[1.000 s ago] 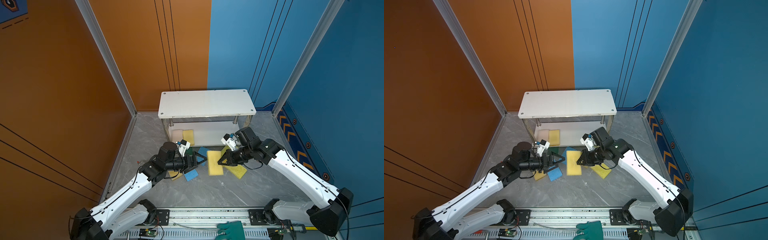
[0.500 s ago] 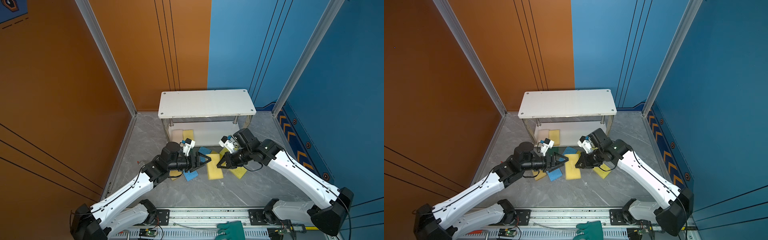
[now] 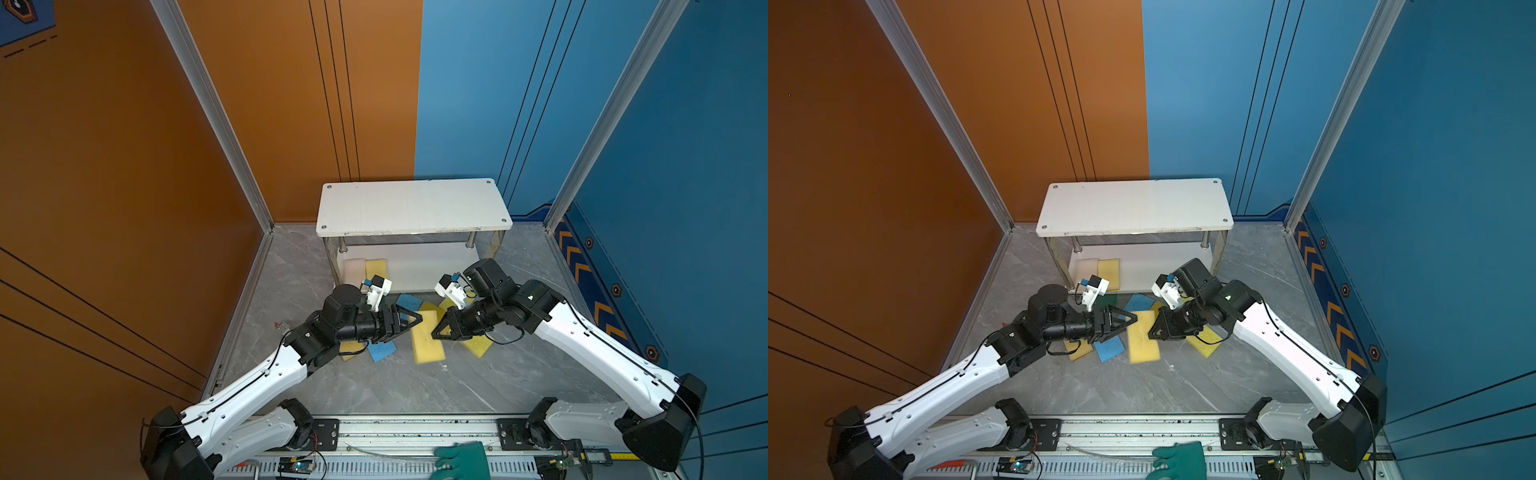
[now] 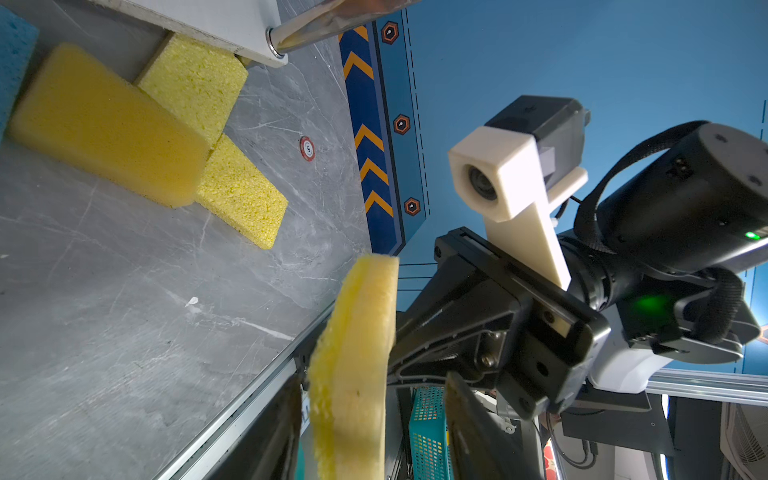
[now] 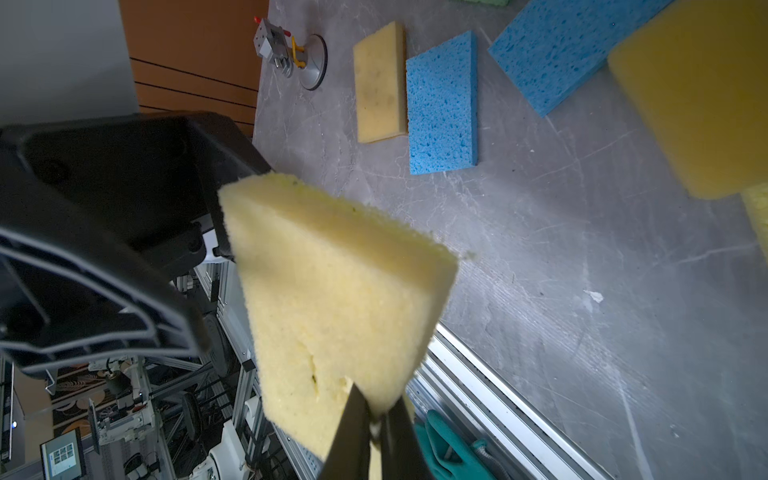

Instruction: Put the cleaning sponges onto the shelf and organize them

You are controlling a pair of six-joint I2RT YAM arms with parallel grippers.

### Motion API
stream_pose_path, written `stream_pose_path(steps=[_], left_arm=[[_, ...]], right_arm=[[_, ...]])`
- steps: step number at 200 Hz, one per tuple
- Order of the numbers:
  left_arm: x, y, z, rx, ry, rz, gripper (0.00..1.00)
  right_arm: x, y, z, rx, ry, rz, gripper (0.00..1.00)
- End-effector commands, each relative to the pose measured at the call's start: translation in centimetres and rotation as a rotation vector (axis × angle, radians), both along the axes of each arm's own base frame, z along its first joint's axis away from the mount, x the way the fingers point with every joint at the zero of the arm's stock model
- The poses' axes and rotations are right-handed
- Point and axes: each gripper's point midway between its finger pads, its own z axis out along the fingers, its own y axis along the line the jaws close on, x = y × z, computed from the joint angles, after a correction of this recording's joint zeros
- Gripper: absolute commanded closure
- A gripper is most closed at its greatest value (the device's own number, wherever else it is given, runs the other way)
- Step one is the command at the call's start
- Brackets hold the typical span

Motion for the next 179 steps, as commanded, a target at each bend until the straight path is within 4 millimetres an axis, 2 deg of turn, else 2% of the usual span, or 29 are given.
stream_pose_path(steps=[1, 33, 75, 109, 179], left_arm=[[0.13, -0.32, 0.57, -0.012, -0.023, 0.002, 0.49], [0.08, -0.33, 0.48, -0.014, -0.023, 0.002, 0.53], [0.06, -0.29, 0.29, -0.013, -0.018, 0.005, 0.67], [0.07, -0.33, 0.32, -0.015, -0.018, 0.003, 0.75], [0.05, -0.43, 0.03, -0.013, -0.007, -0.001, 0.82]], right_arm=[[-0.87, -0.06, 1.05, 0.013, -0.02, 0.032, 0.92], [-0.79, -0.02, 0.95, 0.008, -0.021, 0.032, 0.92], [-0.86, 0.05, 0.93, 0.007, -0.022, 0.035, 0.92], [-0.86, 0.08, 0.85, 0.004, -0.022, 0.036, 0.92], [-0.78, -0.13, 0.79, -0.004, -0.03, 0.025, 0.9]])
